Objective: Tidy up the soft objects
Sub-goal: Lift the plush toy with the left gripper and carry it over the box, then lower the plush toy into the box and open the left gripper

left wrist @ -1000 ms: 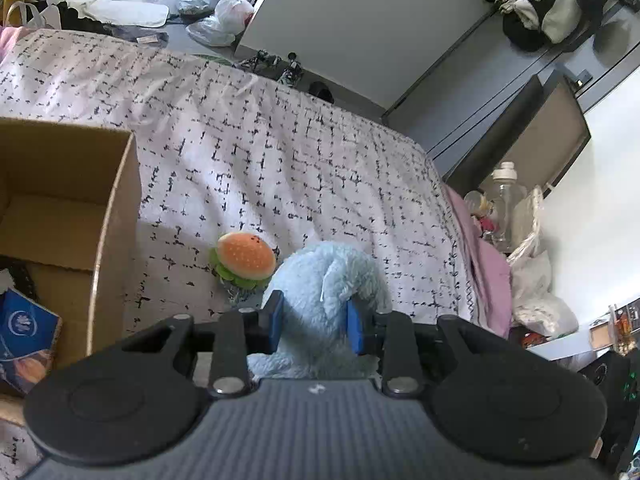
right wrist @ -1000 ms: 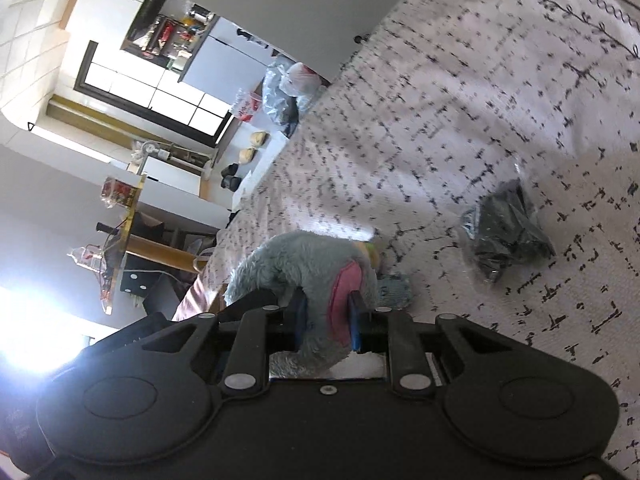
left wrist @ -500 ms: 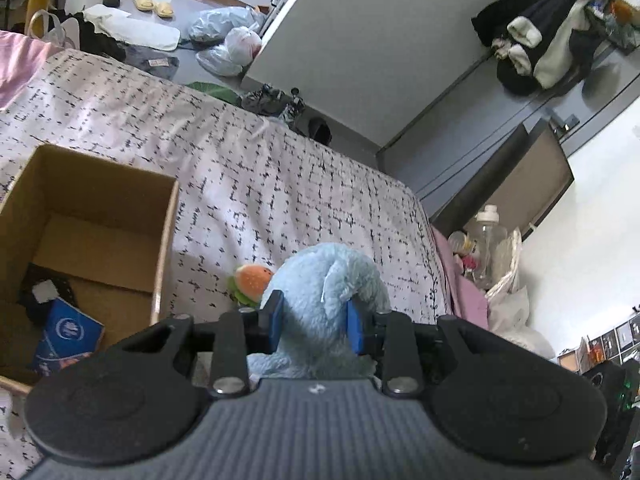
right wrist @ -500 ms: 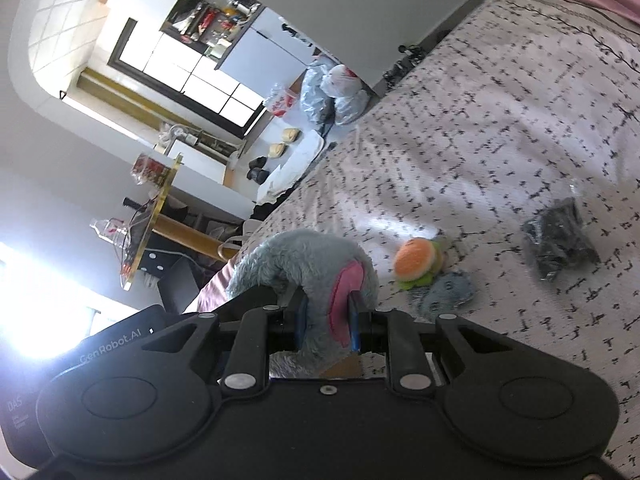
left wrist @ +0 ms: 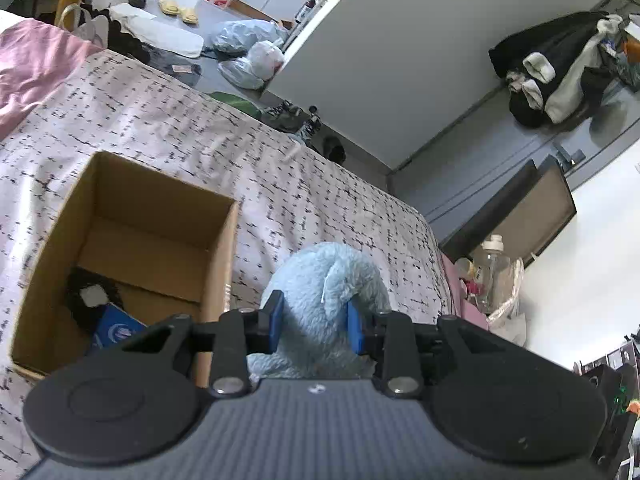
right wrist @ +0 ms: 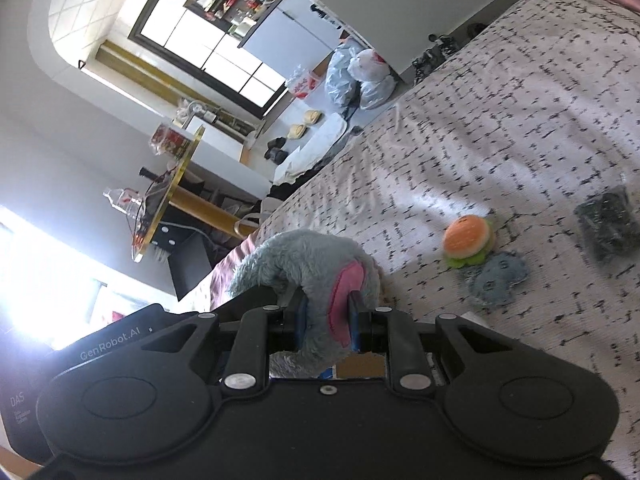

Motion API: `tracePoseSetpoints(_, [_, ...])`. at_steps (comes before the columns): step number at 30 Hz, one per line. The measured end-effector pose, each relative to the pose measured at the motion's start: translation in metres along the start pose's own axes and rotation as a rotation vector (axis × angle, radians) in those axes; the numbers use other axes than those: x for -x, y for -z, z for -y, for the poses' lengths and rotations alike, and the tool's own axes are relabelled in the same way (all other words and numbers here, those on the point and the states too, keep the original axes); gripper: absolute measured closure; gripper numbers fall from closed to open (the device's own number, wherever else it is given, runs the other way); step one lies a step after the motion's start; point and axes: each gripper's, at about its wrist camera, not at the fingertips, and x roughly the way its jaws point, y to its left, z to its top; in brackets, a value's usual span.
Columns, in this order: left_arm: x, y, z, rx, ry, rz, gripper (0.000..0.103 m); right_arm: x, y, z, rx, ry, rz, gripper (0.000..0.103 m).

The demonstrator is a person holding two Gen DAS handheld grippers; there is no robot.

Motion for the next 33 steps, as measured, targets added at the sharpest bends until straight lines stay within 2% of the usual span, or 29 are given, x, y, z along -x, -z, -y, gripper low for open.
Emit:
tracePoseSetpoints(9, [0.015, -0.009, -0.034, 0.036, -0.031, 0.038, 0.072, -0.027, 0.013, -0.025, 0.053, -0.011, -0.036, 0.082])
tracePoseSetpoints(17, [0.015, -0.008, -0.063, 0.088, -0.06, 0.03, 0.072, -0.046, 0.026, -0.036, 0.097, 0.007, -0.085, 0.081])
tracePoseSetpoints(25, [0.004, 0.001, -0.103, 0.248, -0.036, -0.033, 0.077, -0.053, 0.04, -0.038, 0.159, 0.055, -0.132, 0.078])
tracePoseSetpoints(28, [0.002, 0.004, -0.112, 0.274, -0.061, -0.047, 0.077, -0.049, 0.041, -0.037, 0.165, 0.085, -0.119, 0.078])
tracePoseSetpoints(33, [-0.007, 0.012, -0.116, 0.28, -0.084, -0.084, 0.077, -0.037, 0.042, -0.029, 0.146, 0.08, -0.129, 0.078])
